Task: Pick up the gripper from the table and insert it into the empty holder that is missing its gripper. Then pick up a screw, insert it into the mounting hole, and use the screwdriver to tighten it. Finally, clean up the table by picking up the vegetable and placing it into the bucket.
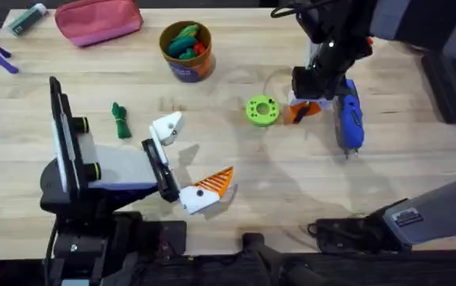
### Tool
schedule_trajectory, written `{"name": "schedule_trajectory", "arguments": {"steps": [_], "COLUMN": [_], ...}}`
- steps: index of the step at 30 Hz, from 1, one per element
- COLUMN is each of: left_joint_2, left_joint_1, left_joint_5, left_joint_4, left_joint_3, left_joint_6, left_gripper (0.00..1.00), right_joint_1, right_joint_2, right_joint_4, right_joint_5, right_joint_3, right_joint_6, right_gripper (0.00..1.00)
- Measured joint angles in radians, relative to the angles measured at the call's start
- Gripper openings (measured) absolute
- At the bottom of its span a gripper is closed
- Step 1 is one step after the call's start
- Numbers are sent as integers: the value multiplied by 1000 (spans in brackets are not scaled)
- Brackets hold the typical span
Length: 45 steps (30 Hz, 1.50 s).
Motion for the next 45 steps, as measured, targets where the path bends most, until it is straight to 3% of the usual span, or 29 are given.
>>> {"name": "schedule_trajectory", "arguments": {"steps": [15, 24, 30, 35, 45], "left_joint_2": [0, 0, 0, 0, 0], "left_joint_1": [0, 0, 0, 0, 0], "left_joint_5": [0, 0, 0, 0, 0], "left_joint_4": [0, 0, 0, 0, 0], "left_joint_3": [0, 0, 0, 0, 0], "left_joint_6": [0, 0, 0, 0, 0], "left_gripper": [986, 987, 987, 987, 987], "right_joint_1": [1, 52, 117, 145, 135], "right_joint_2": [-26, -298, -473, -574, -676], "right_joint_4": [14, 70, 205, 431, 981], "right_joint_5": [0, -2, -74, -217, -504], "right_joint_3": [-2, -3, -23, -150, -533], "right_joint_6": [-1, 0, 0, 9, 143], "right_gripper": [15, 14, 14, 14, 13]}}
